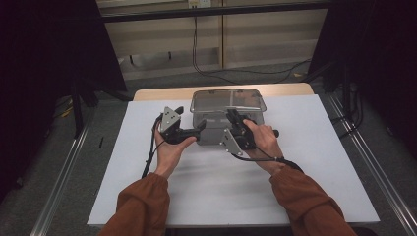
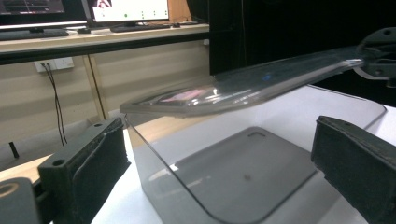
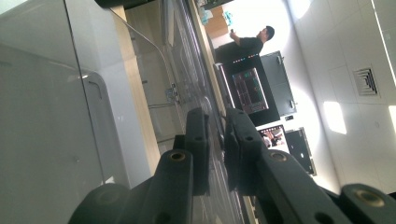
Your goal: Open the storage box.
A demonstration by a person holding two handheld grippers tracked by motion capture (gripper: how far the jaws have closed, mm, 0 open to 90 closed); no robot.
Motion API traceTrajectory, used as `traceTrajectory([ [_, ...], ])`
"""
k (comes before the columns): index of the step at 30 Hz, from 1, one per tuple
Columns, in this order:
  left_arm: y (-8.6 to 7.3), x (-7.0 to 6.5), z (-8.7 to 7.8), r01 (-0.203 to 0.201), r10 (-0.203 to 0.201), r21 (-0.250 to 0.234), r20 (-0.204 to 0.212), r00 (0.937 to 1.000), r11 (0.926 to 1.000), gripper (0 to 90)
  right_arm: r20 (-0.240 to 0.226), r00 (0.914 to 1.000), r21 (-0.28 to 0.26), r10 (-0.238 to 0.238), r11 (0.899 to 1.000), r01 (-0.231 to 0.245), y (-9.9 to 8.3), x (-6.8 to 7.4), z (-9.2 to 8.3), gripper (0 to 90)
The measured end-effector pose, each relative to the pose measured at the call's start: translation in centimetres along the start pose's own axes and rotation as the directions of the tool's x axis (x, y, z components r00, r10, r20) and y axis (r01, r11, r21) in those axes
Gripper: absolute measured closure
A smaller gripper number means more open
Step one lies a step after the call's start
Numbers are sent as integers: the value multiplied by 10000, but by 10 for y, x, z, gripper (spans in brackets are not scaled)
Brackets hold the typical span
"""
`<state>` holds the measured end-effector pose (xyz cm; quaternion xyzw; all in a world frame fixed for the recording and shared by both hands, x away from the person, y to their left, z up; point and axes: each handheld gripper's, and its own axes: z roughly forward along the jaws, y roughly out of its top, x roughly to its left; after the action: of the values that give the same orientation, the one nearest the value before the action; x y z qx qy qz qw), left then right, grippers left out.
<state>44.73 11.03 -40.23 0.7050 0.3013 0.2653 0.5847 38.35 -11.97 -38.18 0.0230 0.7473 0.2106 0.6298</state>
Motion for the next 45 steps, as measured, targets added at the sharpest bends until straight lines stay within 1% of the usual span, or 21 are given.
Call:
traceTrajectory([
  [4,1,-2,5,-324,324,-64,-12,9995,9995,54,-35,10000,-83,-64,9999,64,-1,-1,1,798],
  [6,0,-1,6,-95,94,-108,-74,9999,9999,55,-85,10000,-62,-17,10000,17,-1,-1,0,797],
  [12,0,-1,4,-445,445,55,-57,9990,9990,58,-105,9999,-79,45,10000,-46,-2,2,0,791],
  [15,2,0,3,-443,442,-211,-35,9990,9988,108,-194,9998,-78,49,10000,-51,-2,4,0,785],
  [18,1,1,3,-552,552,-74,-48,9985,9984,152,-254,9996,-118,126,9998,-129,-3,6,0,778],
  [22,-2,1,5,-533,532,42,124,9985,9986,226,-455,9983,-86,375,9992,-379,-5,7,2,733],
  [23,-2,0,6,-594,593,101,126,9982,9982,237,-510,9965,-74,668,9977,-672,-6,8,2,711],
  [26,-2,0,5,-543,541,154,119,9985,9984,239,-635,9941,-60,882,9960,-887,-8,7,2,690],
  [29,-1,0,5,-531,531,31,156,9985,9986,267,-690,9845,25,1610,9869,-1612,-12,4,2,595],
  [30,0,0,4,-522,521,40,178,9985,9986,267,-690,9845,25,1610,9869,-1612,-12,4,2,595],
  [31,0,0,4,-570,570,12,160,9982,9984,275,-737,9804,35,1830,9831,-1832,-14,3,1,582],
  [32,0,0,4,-615,615,-10,138,9980,9981,279,-803,9663,93,2447,9696,-2447,-19,1,0,514],
  [33,1,-1,4,-612,612,-18,148,9980,9981,284,-867,9590,187,2700,9629,-2694,-21,0,0,486],
  [35,1,-1,3,-572,573,-69,154,9982,9983,285,-875,9558,266,2805,9598,-2793,-24,0,0,459],
  [37,2,0,3,-667,668,-115,117,9977,9977,288,-834,9443,357,3183,9480,-3164,-30,-2,-1,395],
  [38,2,0,3,-666,667,-134,116,9977,9977,296,-909,9313,428,3526,9357,-3501,-35,-4,-1,368],
  [39,2,0,3,-687,688,-142,111,9976,9975,302,-1007,9125,546,3965,9180,-3929,-41,-7,-1,310],
  [40,2,0,3,-705,706,-142,97,9975,9974,302,-1007,9125,546,3965,9180,-3929,-41,-7,-1,310],
  [41,2,0,3,-718,719,-149,106,9974,9973,318,-1125,8875,576,4469,8946,-4431,-48,-10,-2,288],
  [42,2,0,3,-674,677,-184,135,9976,9976,318,-1125,8875,576,4469,8946,-4431,-48,-10,-2,288],
  [45,2,0,3,-605,607,-213,131,9981,9979,328,-1138,8531,615,5093,8606,-5056,-58,-12,-4,269],
])
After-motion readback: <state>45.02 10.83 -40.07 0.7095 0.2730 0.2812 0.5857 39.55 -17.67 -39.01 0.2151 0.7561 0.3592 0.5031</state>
